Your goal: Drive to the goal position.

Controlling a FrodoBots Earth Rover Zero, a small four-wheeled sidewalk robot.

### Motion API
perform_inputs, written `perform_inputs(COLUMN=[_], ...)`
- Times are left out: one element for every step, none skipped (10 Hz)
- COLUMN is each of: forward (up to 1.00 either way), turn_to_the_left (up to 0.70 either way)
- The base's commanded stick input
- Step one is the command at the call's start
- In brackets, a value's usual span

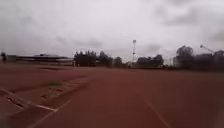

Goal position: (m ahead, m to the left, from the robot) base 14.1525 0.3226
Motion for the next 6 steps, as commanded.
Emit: perform_inputs(forward=[0.50,0.50,0.50,0.50,0.50,0.50], turn_to_the_left=[0.00,0.00,0.00,0.00,0.00,0.00])
